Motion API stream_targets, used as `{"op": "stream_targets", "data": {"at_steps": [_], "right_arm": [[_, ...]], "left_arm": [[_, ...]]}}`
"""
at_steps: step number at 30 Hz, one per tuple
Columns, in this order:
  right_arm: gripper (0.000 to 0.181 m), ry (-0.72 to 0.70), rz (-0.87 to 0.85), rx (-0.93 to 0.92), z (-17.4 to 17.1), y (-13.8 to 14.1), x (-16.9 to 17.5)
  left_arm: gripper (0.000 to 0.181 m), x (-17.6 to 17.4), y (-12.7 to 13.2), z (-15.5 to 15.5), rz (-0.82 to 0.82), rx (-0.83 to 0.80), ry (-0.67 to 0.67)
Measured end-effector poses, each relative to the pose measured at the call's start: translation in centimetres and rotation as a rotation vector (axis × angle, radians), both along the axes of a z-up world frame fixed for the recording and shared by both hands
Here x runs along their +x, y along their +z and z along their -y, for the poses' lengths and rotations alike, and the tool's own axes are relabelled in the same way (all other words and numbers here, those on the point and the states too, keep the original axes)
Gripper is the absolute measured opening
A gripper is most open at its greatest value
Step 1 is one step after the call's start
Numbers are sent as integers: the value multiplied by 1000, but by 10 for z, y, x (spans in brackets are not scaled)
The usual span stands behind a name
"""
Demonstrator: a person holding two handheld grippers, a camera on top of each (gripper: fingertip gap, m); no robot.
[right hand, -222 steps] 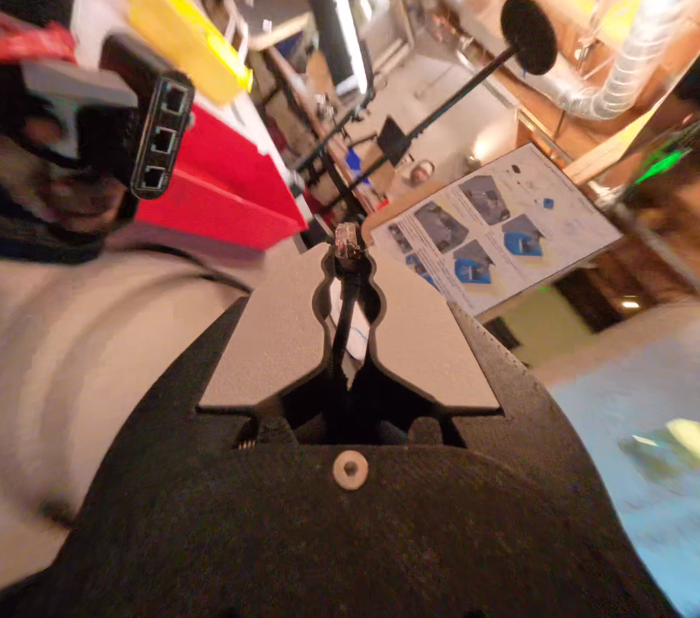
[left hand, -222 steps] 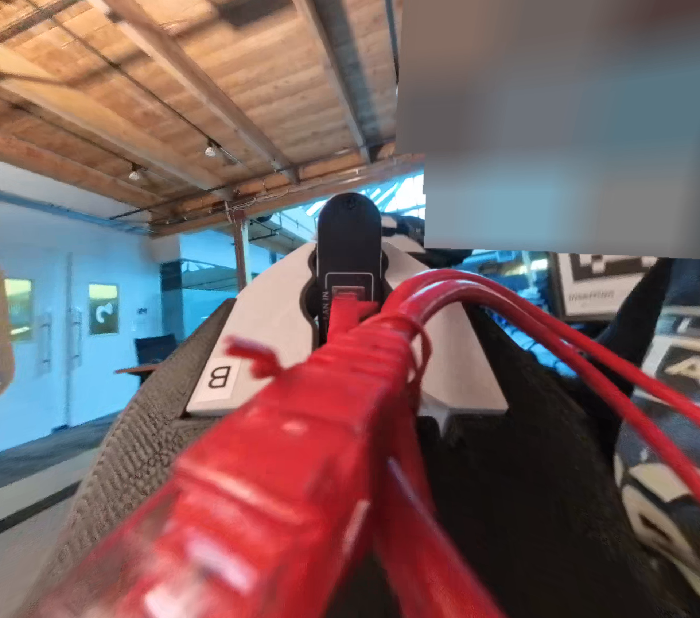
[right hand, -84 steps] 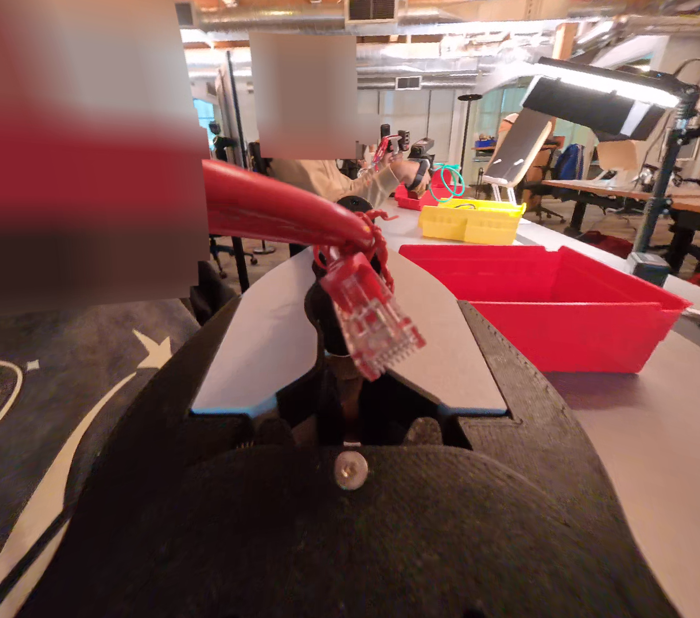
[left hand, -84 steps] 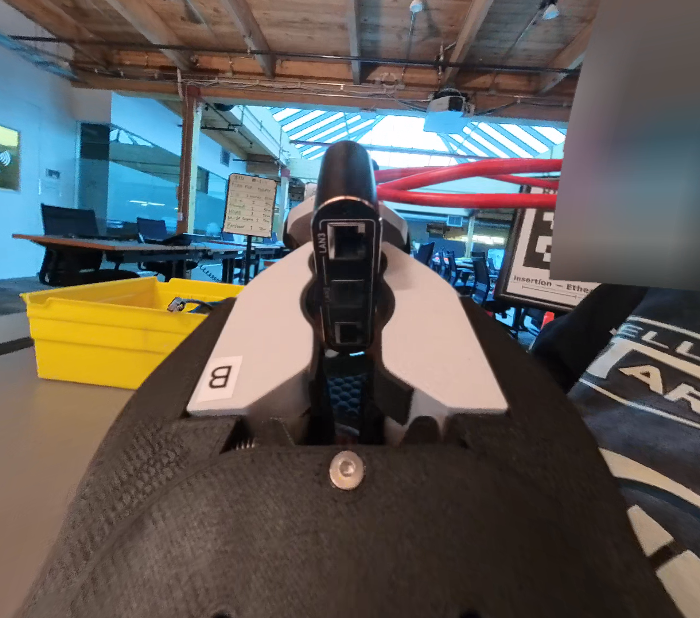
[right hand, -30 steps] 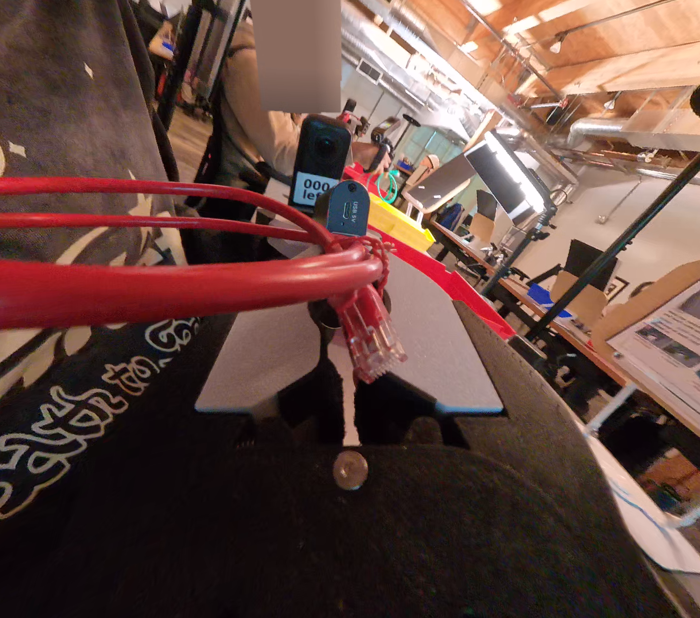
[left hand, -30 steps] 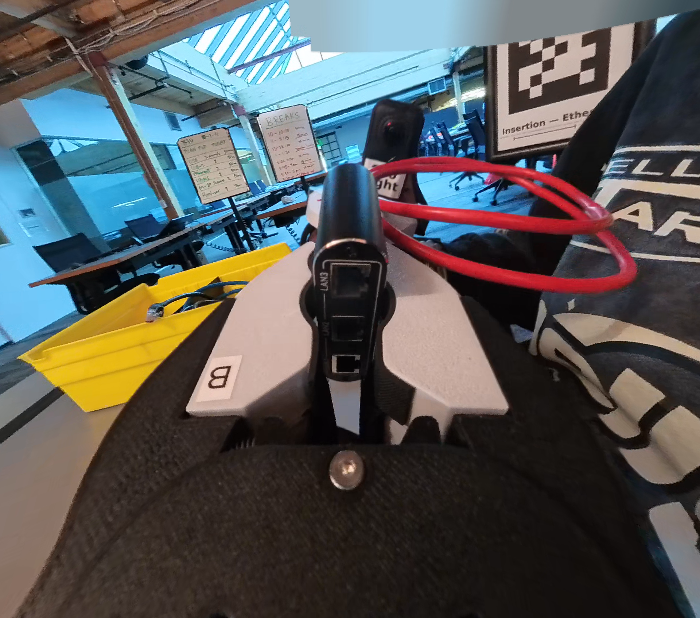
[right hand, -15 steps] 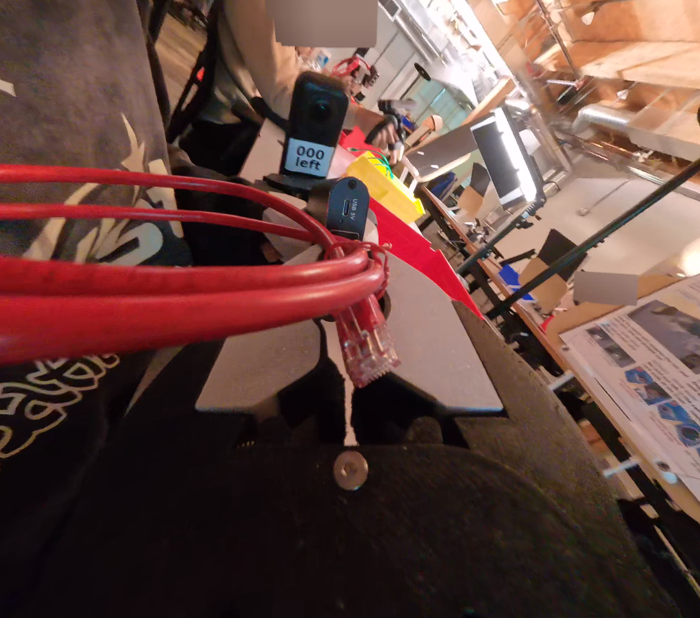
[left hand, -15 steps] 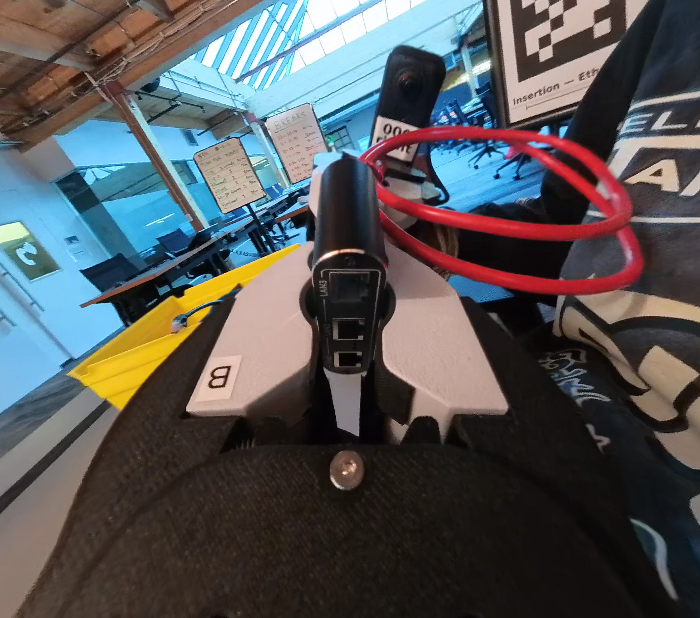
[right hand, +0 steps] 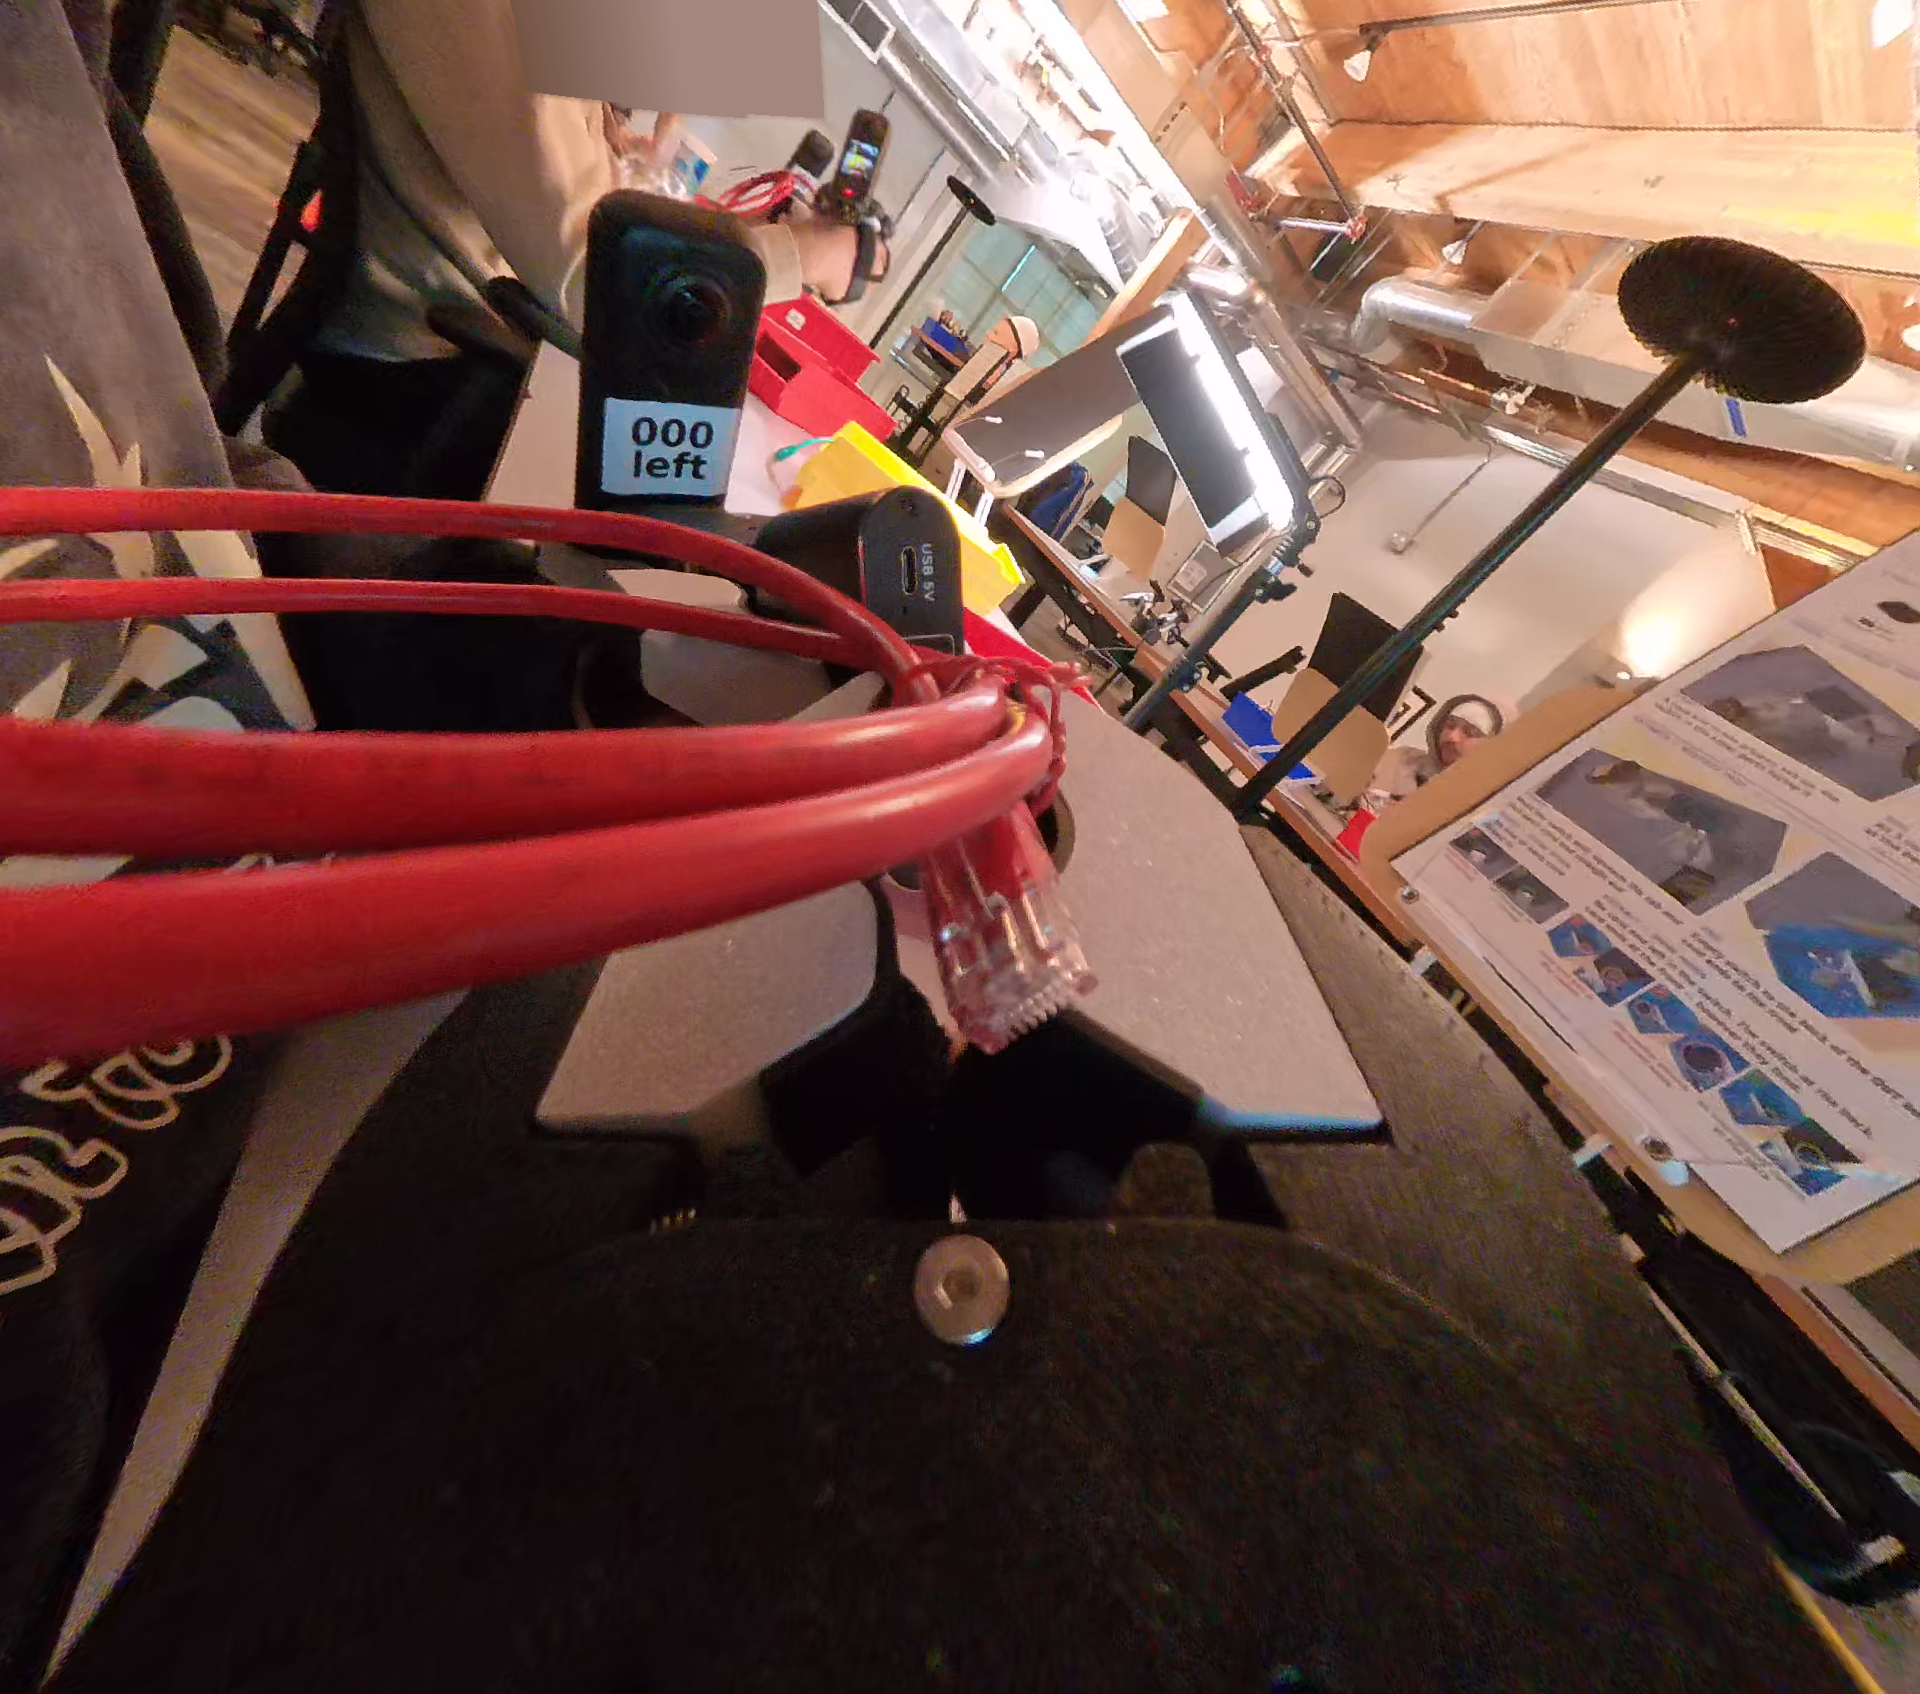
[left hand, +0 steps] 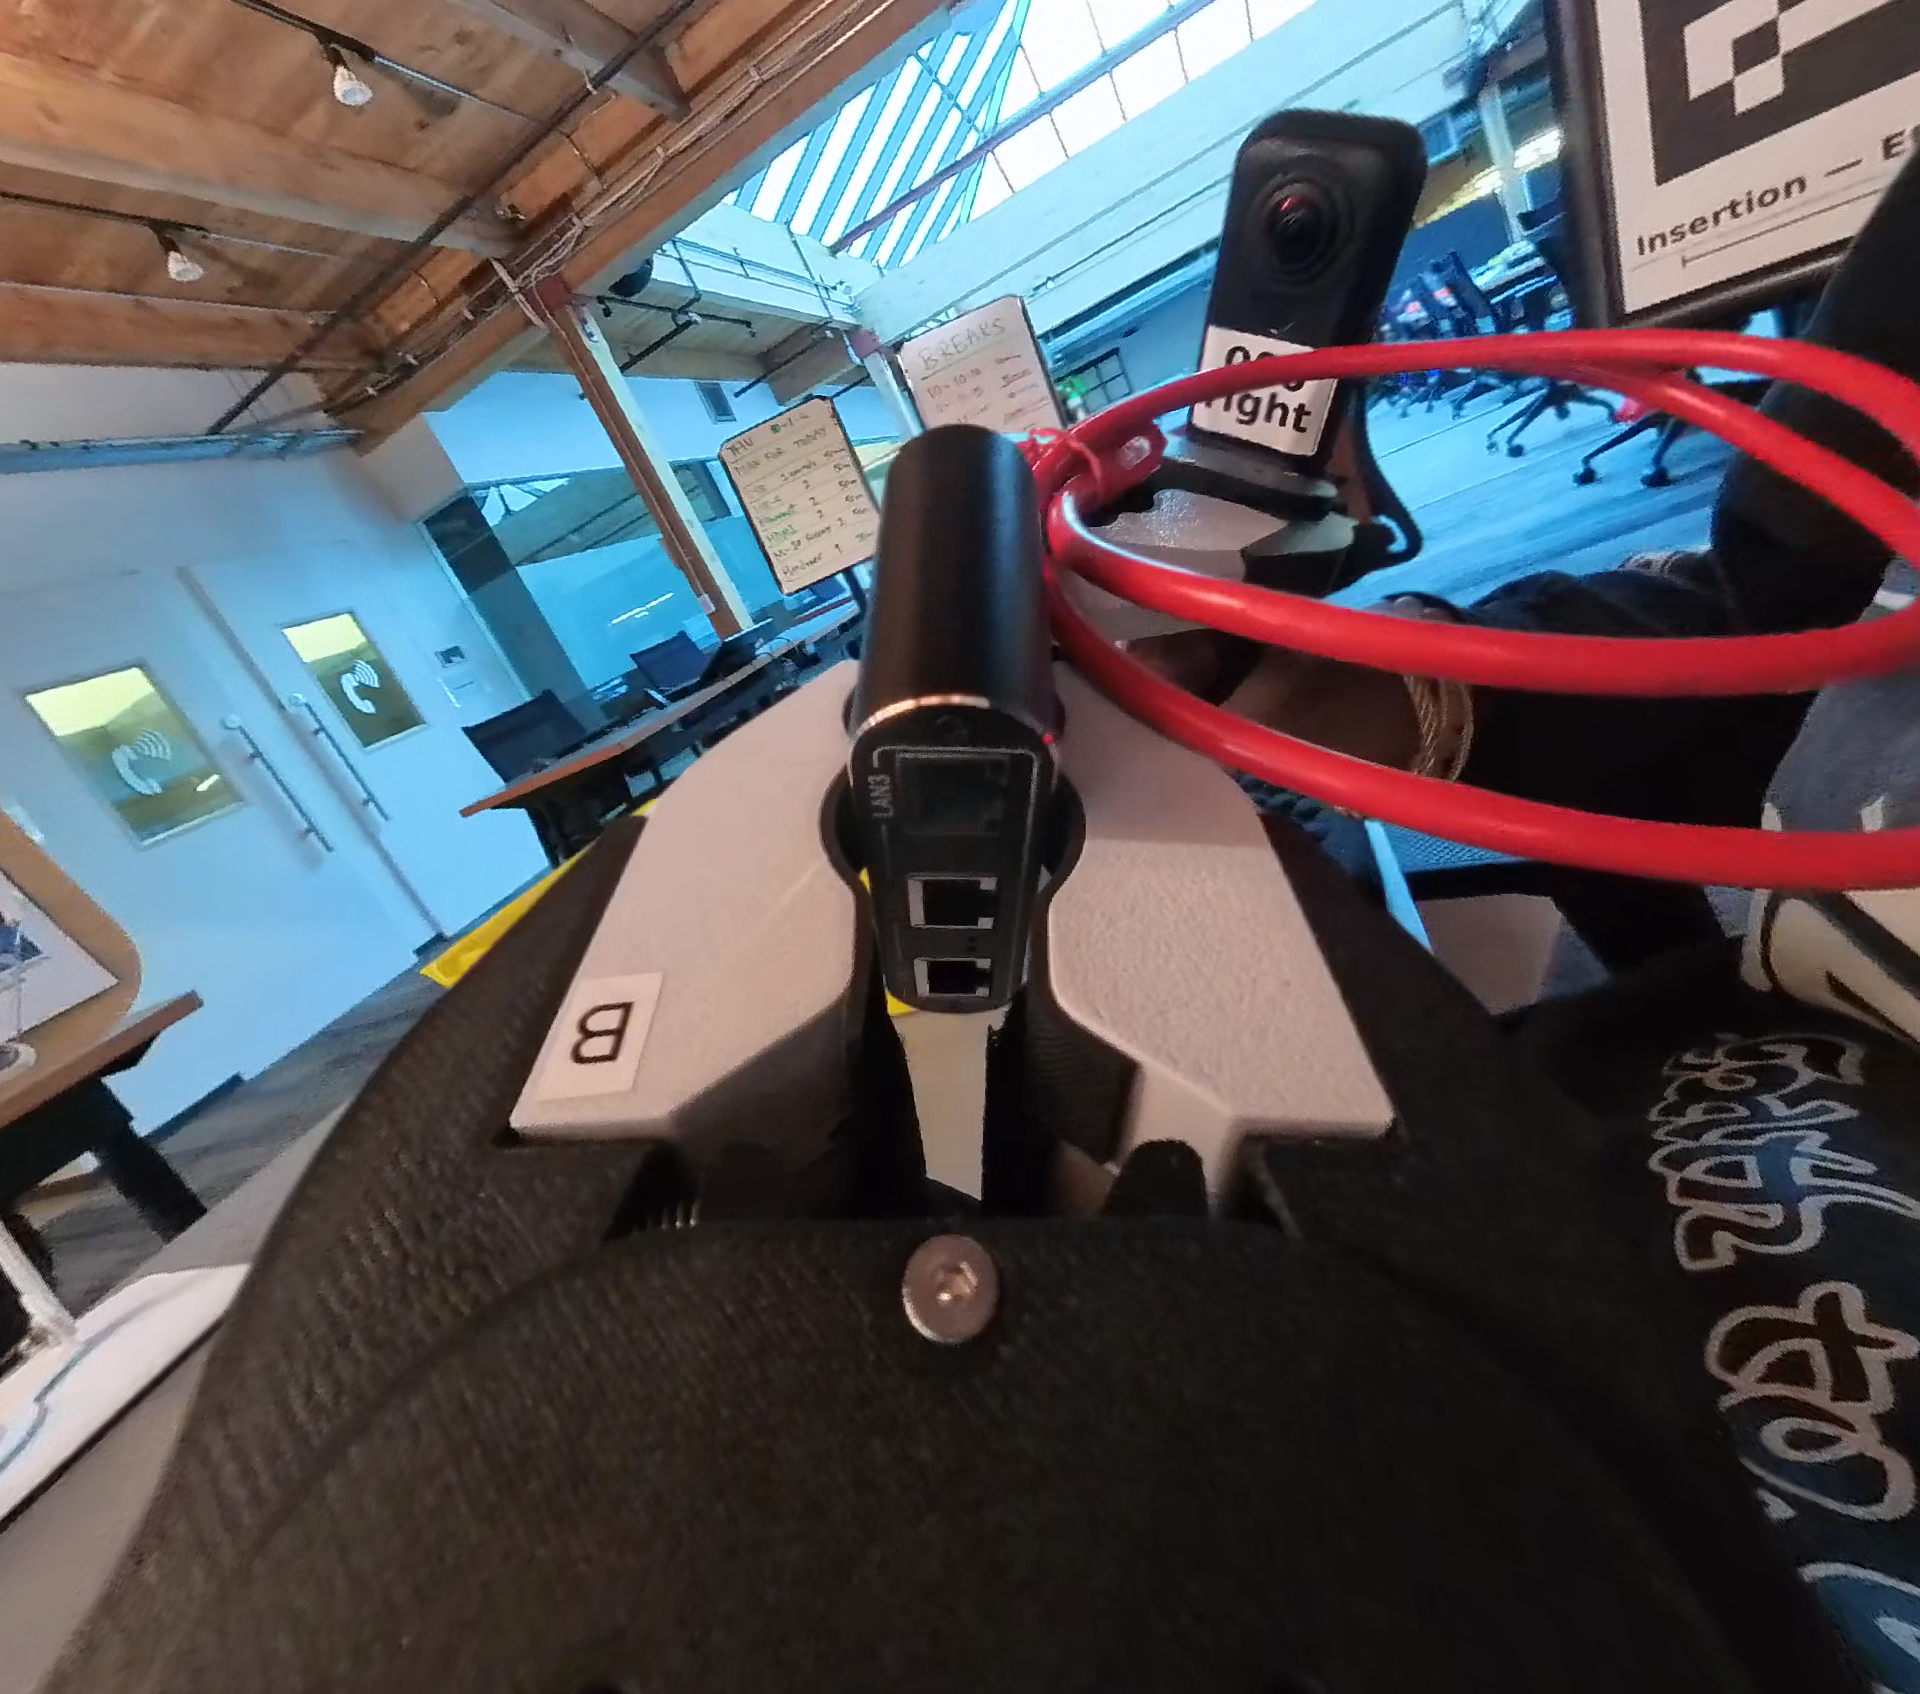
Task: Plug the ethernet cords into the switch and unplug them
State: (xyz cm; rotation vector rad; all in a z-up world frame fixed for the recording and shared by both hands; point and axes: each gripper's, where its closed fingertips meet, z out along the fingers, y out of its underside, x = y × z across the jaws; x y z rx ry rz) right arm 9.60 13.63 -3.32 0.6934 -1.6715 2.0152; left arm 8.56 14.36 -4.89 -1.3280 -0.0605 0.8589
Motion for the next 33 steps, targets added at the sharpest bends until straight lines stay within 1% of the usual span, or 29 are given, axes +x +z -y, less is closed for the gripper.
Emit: {"op": "stream_targets", "data": {"at_steps": [2, 3, 4, 5, 6, 7, 8, 10, 12, 14, 15, 16, 18, 20, 21, 23, 26, 28, 30, 31, 33], "right_arm": [[18, 1, -12, 0, -1, 5, 3], [14, -52, 12, -98, -8, 22, -4], [14, -90, 52, -257, -32, 50, -17], [13, -76, 127, -353, -61, 76, -31], [13, -61, 154, -415, -87, 95, -40], [13, -110, 128, -410, -102, 104, -49], [13, -224, 71, -345, -107, 103, -61], [13, -491, 0, -190, -115, 98, -92], [13, -777, -54, -91, -133, 96, -128], [14, -1062, -93, 10, -158, 91, -162], [14, -1185, -132, 50, -171, 88, -175], [14, -1278, -147, 97, -180, 83, -185], [14, -1387, -156, 190, -190, 72, -202], [13, -1498, -205, 274, -200, 63, -219], [13, -1557, -203, 366, -206, 52, -232], [13, -1663, -141, 534, -219, 26, -255], [13, -1728, -95, 793, -230, -15, -277], [13, -1711, -59, 906, -229, -35, -282], [13, -1669, 49, 1014, -226, -55, -283], [13, -1653, 76, 1055, -223, -61, -285], [13, -1623, 73, 1100, -213, -63, -293]], "left_arm": [[26, 4, 4, 0, 5, 31, -33], [27, 4, 7, 2, 23, 67, -43], [26, 1, 10, 12, 29, 110, -32], [26, 1, 15, 23, 43, 151, -39], [26, 5, 24, 30, 52, 216, -90], [26, 5, 28, 32, 74, 269, -130], [26, 4, 28, 29, 91, 274, -139], [26, -4, 23, 24, 100, 251, -85], [26, -9, 21, 27, 104, 246, -40], [26, -11, 25, 35, 113, 294, -38], [26, -10, 28, 38, 116, 319, -46], [26, -10, 29, 41, 119, 337, -49], [26, -14, 28, 43, 135, 344, -31], [26, -19, 25, 43, 157, 338, -11], [26, -18, 25, 41, 158, 332, -16], [26, -17, 24, 38, 149, 319, -19], [26, -20, 20, 37, 166, 301, -5], [26, -21, 20, 37, 175, 305, -9], [26, -21, 20, 37, 172, 307, -7], [26, -21, 20, 37, 174, 305, -7], [26, -21, 20, 37, 173, 302, -5]]}}
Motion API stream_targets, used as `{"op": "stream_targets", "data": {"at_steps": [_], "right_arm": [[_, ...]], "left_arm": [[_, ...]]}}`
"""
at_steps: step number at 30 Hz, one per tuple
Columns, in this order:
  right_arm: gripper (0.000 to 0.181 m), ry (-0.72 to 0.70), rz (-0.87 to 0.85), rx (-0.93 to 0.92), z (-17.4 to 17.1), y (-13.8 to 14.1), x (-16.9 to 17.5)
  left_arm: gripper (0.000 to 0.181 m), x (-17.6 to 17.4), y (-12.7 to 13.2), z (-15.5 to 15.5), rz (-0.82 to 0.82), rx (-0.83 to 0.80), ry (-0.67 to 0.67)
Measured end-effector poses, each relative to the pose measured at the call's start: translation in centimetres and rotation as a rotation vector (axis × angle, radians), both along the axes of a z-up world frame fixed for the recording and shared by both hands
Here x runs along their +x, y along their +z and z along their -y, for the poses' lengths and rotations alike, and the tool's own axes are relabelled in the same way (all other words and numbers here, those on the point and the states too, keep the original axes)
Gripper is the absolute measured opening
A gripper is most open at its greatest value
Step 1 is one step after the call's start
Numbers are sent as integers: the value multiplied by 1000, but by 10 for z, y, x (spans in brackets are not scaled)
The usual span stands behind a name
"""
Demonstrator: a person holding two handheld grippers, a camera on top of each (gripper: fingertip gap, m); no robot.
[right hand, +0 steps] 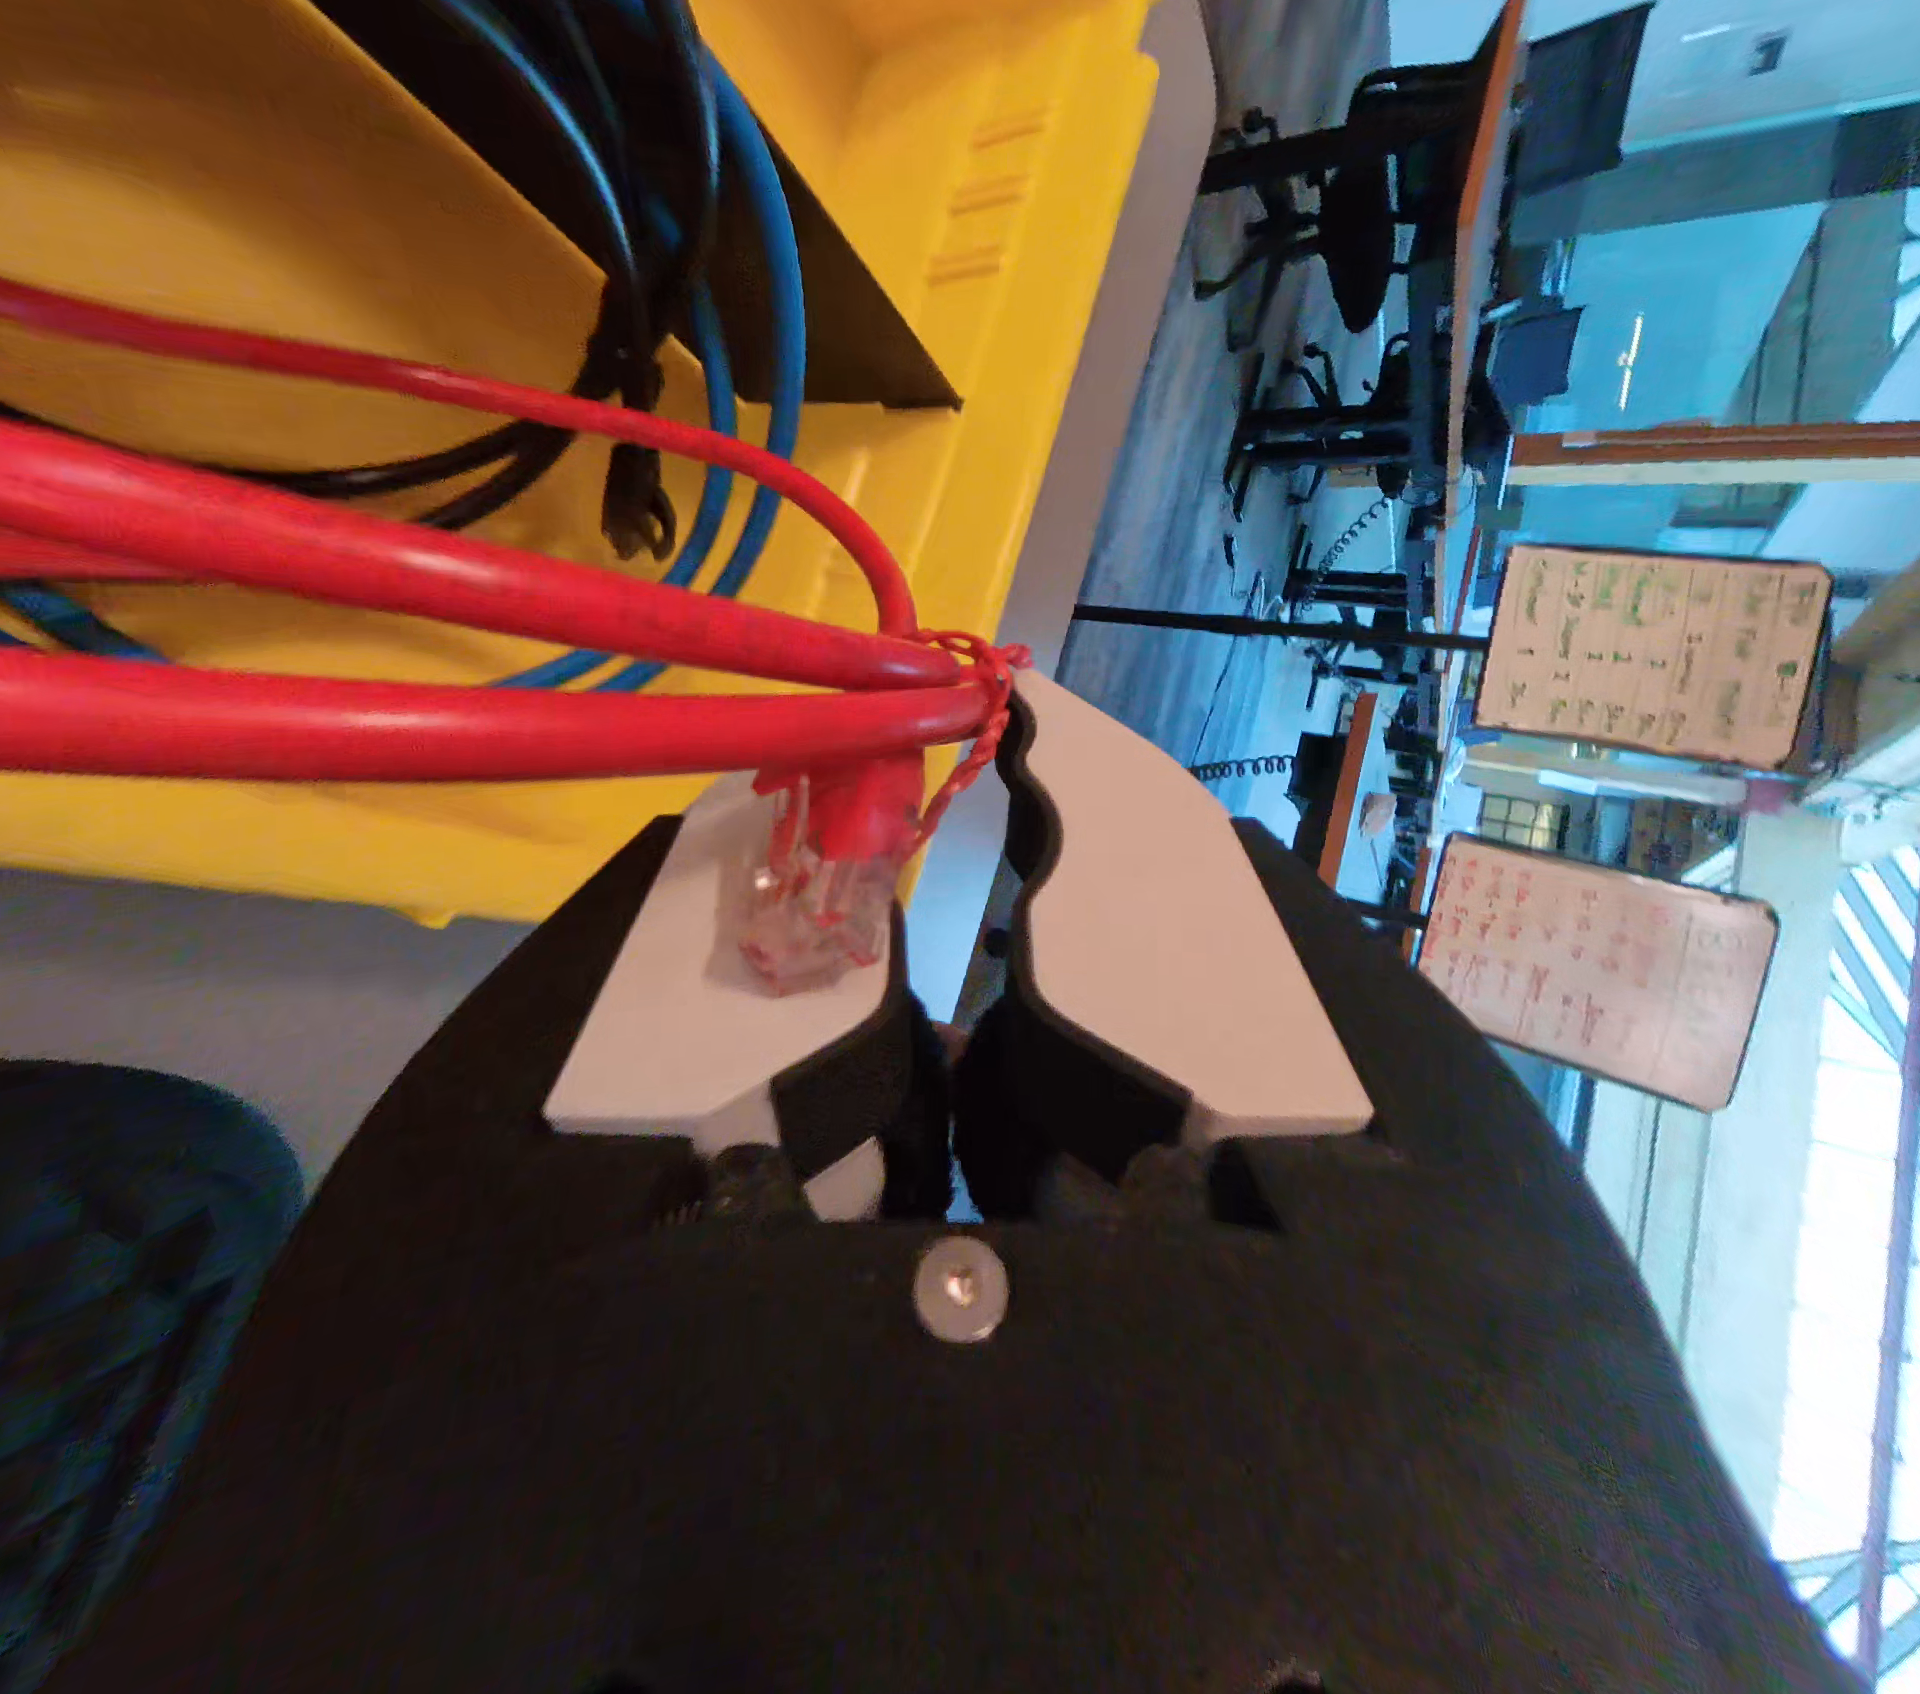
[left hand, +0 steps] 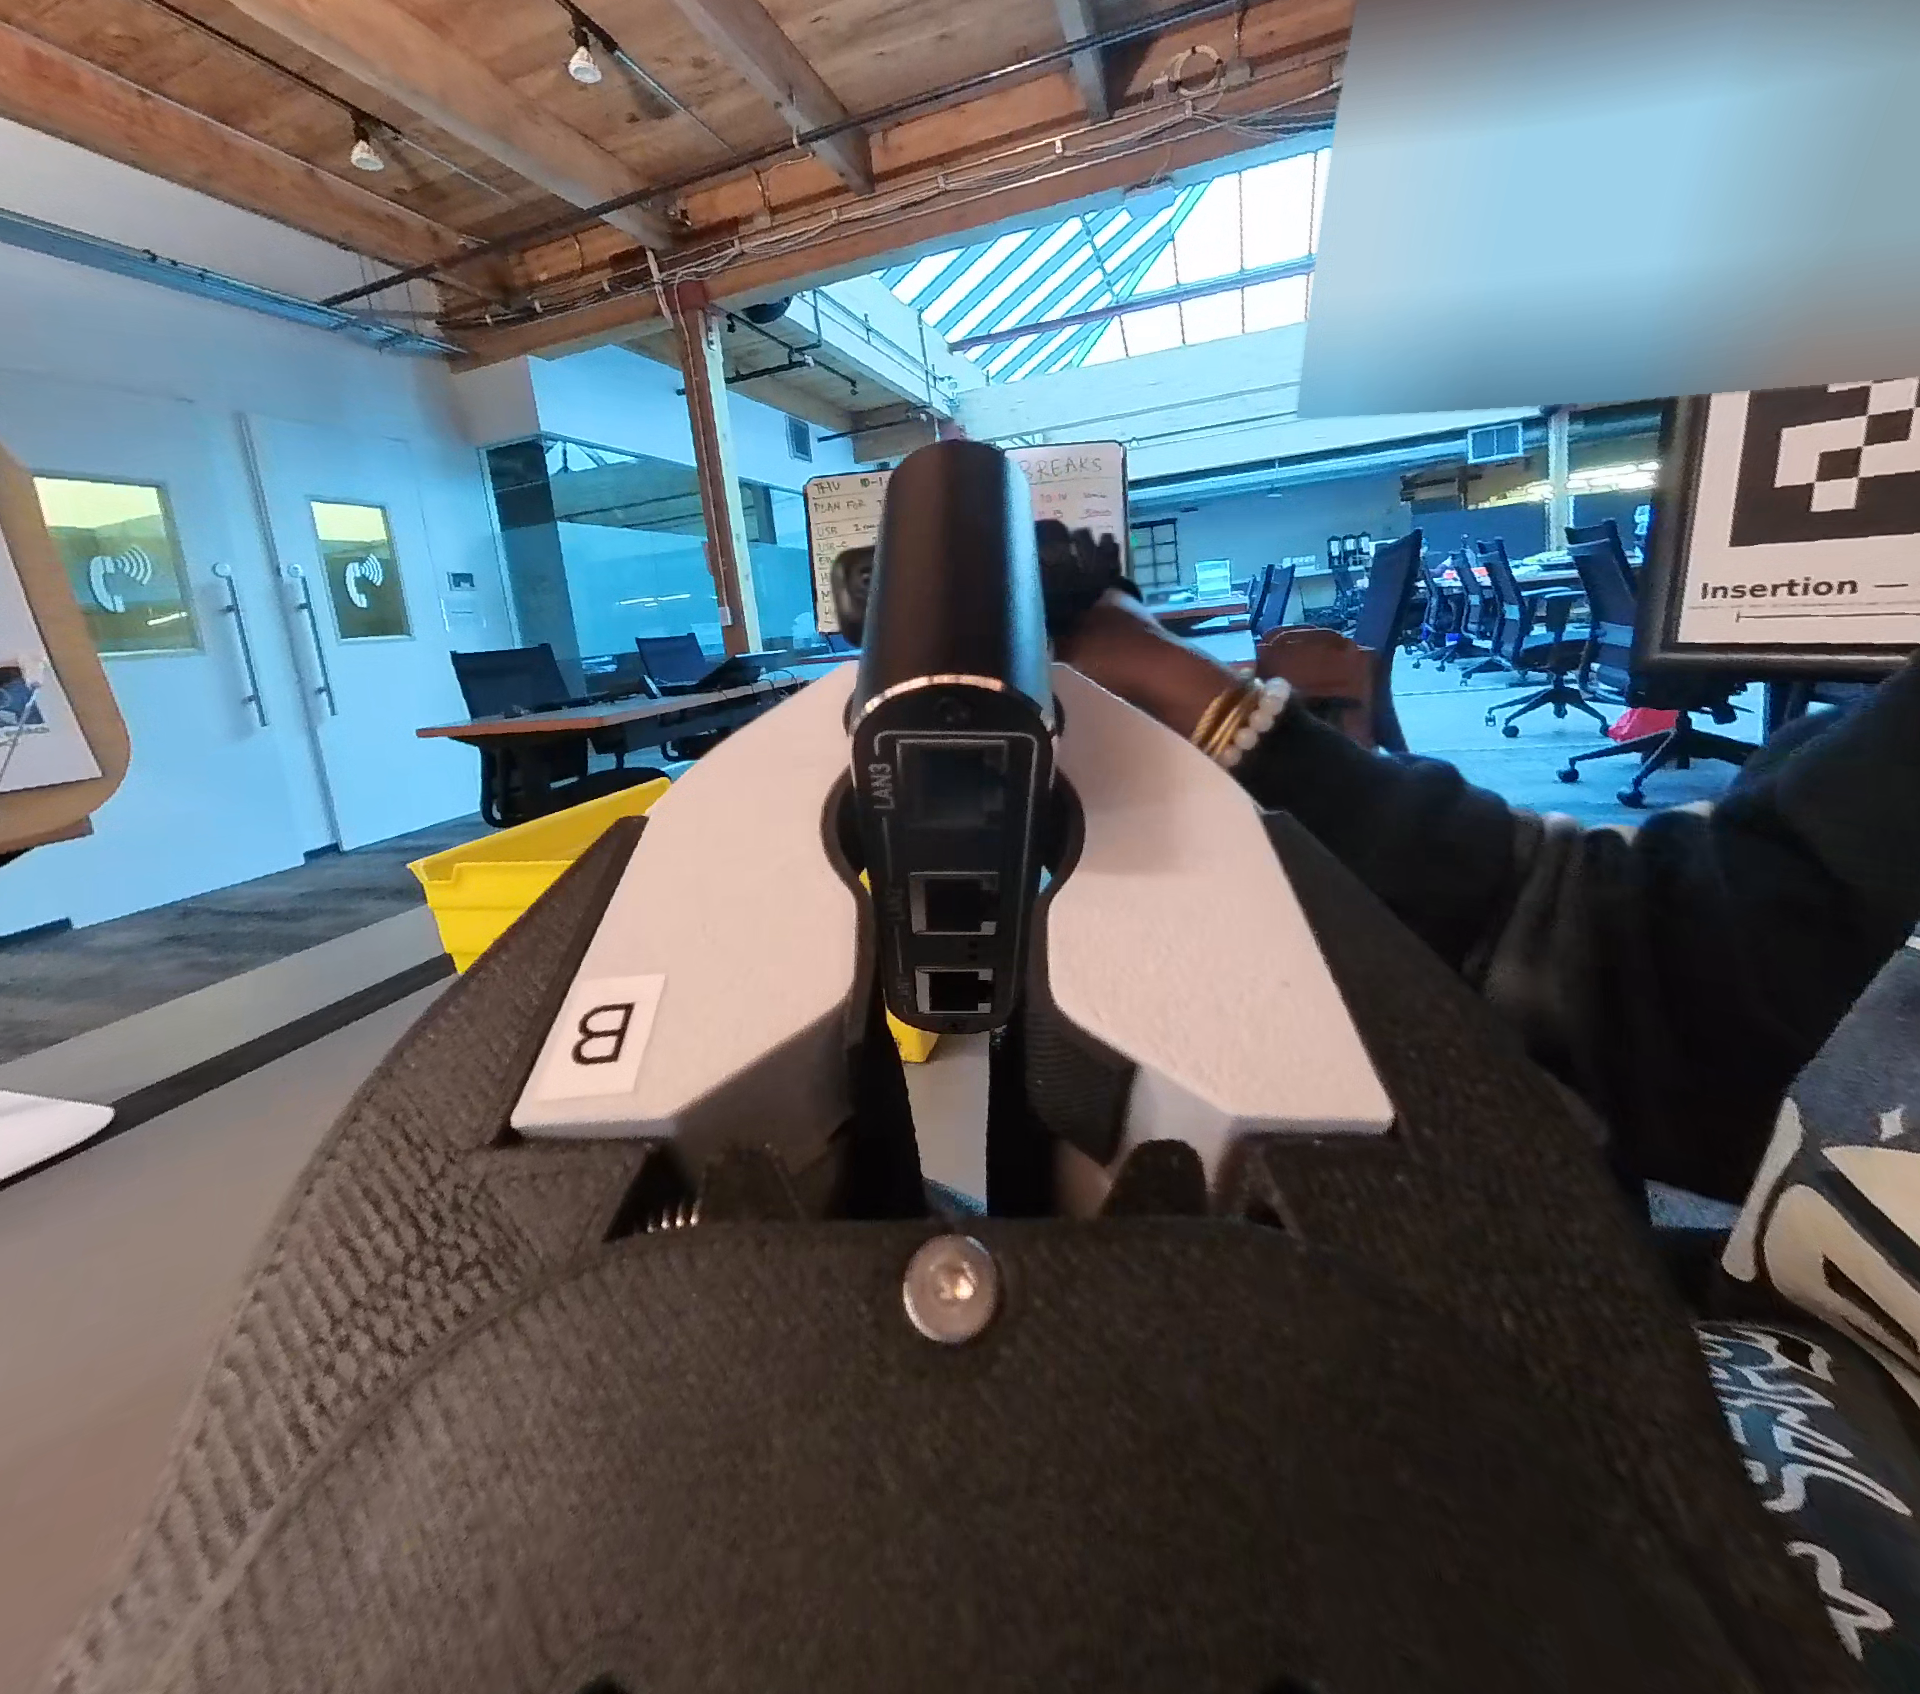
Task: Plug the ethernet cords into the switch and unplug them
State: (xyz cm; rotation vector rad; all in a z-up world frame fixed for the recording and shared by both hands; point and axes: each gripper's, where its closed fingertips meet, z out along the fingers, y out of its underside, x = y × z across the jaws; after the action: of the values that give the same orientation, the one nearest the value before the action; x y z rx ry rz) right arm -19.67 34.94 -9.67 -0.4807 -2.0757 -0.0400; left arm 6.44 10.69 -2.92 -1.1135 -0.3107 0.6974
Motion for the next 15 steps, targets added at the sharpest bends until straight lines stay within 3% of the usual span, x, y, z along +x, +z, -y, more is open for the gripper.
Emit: {"op": "stream_targets", "data": {"at_steps": [9, 12, 15], "right_arm": [[17, 162, 240, 73, 54, -20, -33], [43, 230, 387, -36, 78, -34, -23], [52, 229, 462, -146, 80, -31, -16]], "left_arm": [[26, 0, 0, 0, 2, 1, -8], [26, 1, 0, 1, 6, 11, -16], [26, 0, 1, 3, 28, 38, -36]]}}
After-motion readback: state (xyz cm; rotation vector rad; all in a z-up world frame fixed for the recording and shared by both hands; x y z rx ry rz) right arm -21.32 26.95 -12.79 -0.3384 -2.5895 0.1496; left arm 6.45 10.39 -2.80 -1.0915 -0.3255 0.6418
